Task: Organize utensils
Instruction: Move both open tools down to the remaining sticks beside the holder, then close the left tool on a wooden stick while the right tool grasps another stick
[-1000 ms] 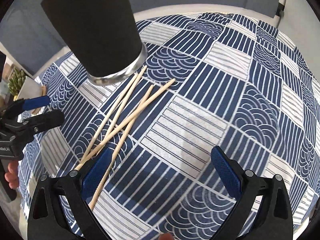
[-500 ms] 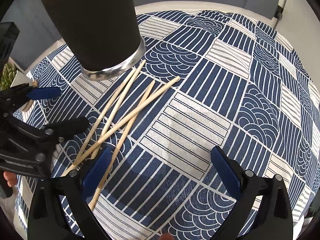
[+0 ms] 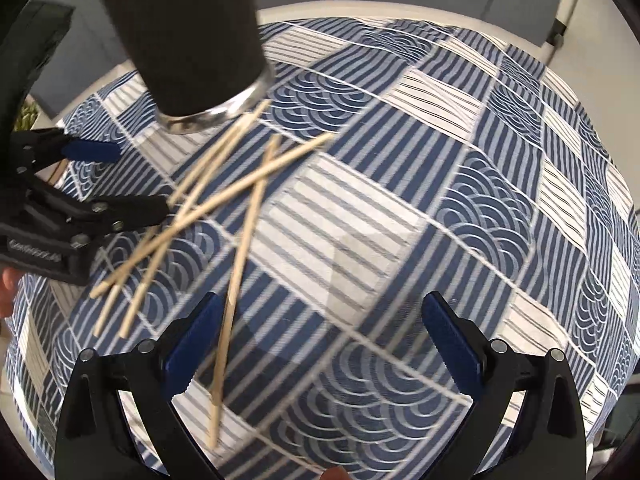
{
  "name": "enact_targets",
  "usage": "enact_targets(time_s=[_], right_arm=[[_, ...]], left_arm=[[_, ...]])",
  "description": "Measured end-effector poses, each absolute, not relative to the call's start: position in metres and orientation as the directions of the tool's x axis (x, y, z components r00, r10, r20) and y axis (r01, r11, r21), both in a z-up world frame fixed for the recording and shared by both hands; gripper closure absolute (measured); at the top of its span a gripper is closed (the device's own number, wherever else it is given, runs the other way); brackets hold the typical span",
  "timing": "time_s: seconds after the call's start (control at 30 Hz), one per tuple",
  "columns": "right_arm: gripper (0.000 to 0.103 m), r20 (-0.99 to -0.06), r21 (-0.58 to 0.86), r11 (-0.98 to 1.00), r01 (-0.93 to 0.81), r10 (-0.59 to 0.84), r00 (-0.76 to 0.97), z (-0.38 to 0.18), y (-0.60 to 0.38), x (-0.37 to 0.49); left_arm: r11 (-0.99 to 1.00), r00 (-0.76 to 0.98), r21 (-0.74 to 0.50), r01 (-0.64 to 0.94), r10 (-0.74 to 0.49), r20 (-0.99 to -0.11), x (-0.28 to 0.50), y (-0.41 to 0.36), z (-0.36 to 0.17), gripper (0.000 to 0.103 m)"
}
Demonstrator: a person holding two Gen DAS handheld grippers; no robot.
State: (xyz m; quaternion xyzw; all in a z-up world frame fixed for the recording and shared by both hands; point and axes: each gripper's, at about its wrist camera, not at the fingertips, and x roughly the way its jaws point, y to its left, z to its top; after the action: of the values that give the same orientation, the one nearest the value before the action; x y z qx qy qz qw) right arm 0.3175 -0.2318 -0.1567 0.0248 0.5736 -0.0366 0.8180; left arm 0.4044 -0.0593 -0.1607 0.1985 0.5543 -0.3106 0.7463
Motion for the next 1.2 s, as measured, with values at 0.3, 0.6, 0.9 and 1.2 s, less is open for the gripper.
enact_targets(time_s=[0.3, 0.6, 0.9, 1.2], right_arm=[[0.006, -0.978, 0.002, 0.999, 0.036, -0.006, 0.21, -0.16, -0.25, 0.338], [0.026, -0.997, -0.006, 0.998, 0.055, -0.011, 0.08, -0.161, -0.25, 0.36], [0.098, -0.995, -0.035, 0.999, -0.024, -0.033, 0.095, -0.148, -0.25, 0.357], [0.098, -0.996, -0.031, 0.999, -0.01, -0.03, 0.088, -0.145, -0.289, 0.353]], left_arm=[[0.739, 0.228, 0.015, 0.673, -0.188, -0.955, 0.405, -0.07, -0.167, 0.004], [0.753, 0.205, 0.016, 0.658, -0.158, -0.966, 0.411, -0.06, -0.167, 0.004], [0.723, 0.13, -0.017, 0.691, -0.147, -0.981, 0.41, -0.047, -0.155, 0.093], [0.793, 0.042, -0.112, 0.598, -0.171, -0.984, 0.391, -0.014, -0.16, 0.098]])
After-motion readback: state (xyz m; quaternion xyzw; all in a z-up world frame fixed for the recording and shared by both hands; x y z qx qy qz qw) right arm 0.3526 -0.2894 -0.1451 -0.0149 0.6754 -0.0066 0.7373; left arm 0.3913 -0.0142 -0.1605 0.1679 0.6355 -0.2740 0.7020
